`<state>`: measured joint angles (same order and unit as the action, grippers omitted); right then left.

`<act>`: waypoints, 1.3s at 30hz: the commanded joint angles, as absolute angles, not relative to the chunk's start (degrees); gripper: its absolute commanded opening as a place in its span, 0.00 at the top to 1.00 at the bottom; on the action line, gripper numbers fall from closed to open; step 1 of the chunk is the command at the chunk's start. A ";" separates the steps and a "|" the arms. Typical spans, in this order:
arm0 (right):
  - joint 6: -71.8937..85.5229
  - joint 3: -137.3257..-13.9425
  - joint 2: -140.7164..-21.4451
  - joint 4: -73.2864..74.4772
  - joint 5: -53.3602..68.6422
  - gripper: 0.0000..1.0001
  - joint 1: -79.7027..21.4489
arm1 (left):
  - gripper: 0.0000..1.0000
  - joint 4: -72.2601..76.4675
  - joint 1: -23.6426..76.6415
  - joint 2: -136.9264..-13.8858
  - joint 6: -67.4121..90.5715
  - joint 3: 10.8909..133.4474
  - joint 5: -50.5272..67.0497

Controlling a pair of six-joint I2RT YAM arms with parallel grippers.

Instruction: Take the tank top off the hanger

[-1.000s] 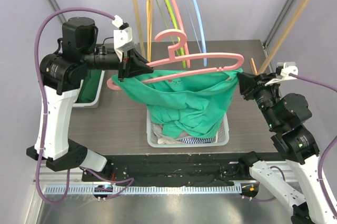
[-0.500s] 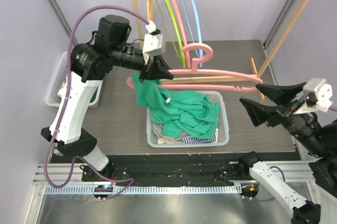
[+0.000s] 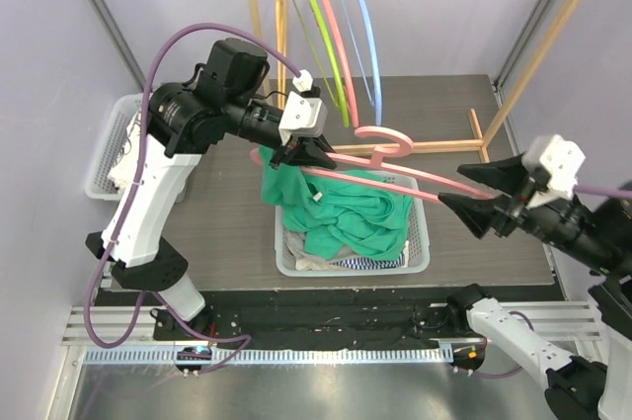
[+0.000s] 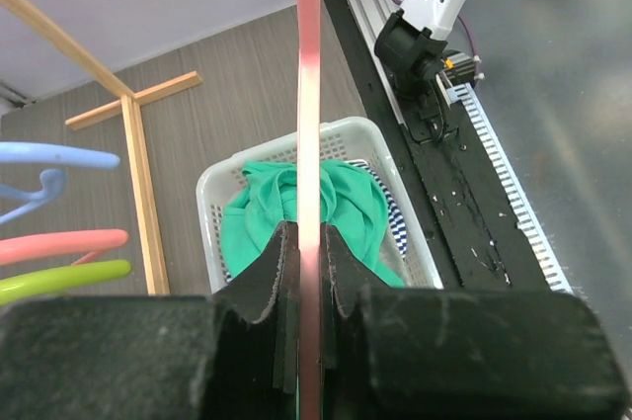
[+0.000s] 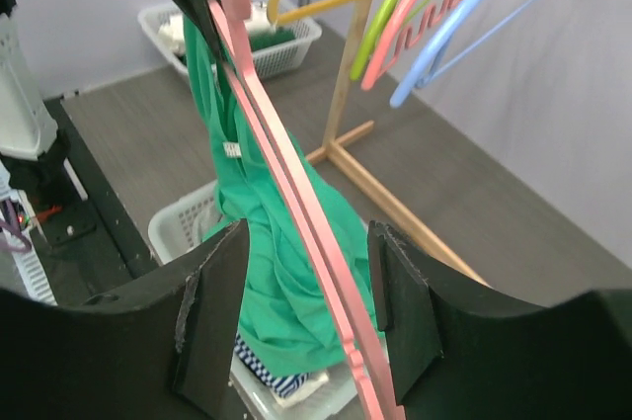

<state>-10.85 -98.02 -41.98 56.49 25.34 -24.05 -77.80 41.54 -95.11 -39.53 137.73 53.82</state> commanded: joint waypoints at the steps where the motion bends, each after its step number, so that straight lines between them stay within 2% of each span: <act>1: -14.15 -98.61 -45.09 59.59 27.07 0.42 -24.08 | 0.98 -86.66 41.66 -92.99 -41.93 139.05 55.46; 8: -13.36 -98.79 -45.79 59.94 27.25 0.44 -24.26 | 0.98 -86.48 41.75 -91.67 -40.87 137.11 55.63; 14: -13.27 -97.74 -45.79 60.99 28.21 0.51 -24.26 | 0.99 -86.13 41.75 -91.41 -39.21 138.43 56.42; 17: -13.36 -96.77 -46.05 61.35 29.18 0.62 -24.34 | 0.99 -85.78 41.75 -90.53 -38.41 137.03 56.95; 21: -12.92 -96.15 -46.32 61.26 29.36 0.99 -24.26 | 0.98 -84.20 41.75 -90.44 -36.23 136.32 56.69; 23: -12.83 -96.06 -45.97 61.00 29.88 0.99 -24.26 | 0.90 -81.83 41.75 -90.44 -34.37 136.23 56.43; 24: -12.57 -96.06 -45.62 60.56 30.06 0.99 -24.26 | 0.74 -80.78 41.75 -90.70 -31.84 136.14 55.29; 27: -11.87 -95.63 -44.48 59.24 30.15 0.99 -24.26 | 0.44 -74.28 41.84 -90.62 -26.12 136.31 51.43; 29: -11.60 -95.45 -43.86 58.98 29.71 0.99 -24.26 | 0.34 -70.94 41.84 -90.70 -22.95 137.89 47.30; 30: -11.60 -95.28 -43.68 58.80 29.62 0.99 -24.26 | 0.23 -69.97 41.84 -90.70 -21.81 138.60 45.98; 33: -11.25 -94.48 -42.98 58.45 29.44 0.99 -24.26 | 0.05 -66.89 41.92 -89.74 -18.29 140.62 37.82; 36: -11.25 -94.04 -42.80 58.10 29.44 0.99 -24.26 | 0.04 -65.83 42.62 -86.94 -18.71 139.23 27.36; 39: -11.43 -94.22 -42.89 57.14 29.70 0.99 -24.26 | 0.04 -63.73 43.42 -81.22 -19.60 131.33 16.90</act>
<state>-12.10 -94.02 -43.09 62.43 30.11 -24.51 -68.55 42.46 -89.19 -21.17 136.64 32.69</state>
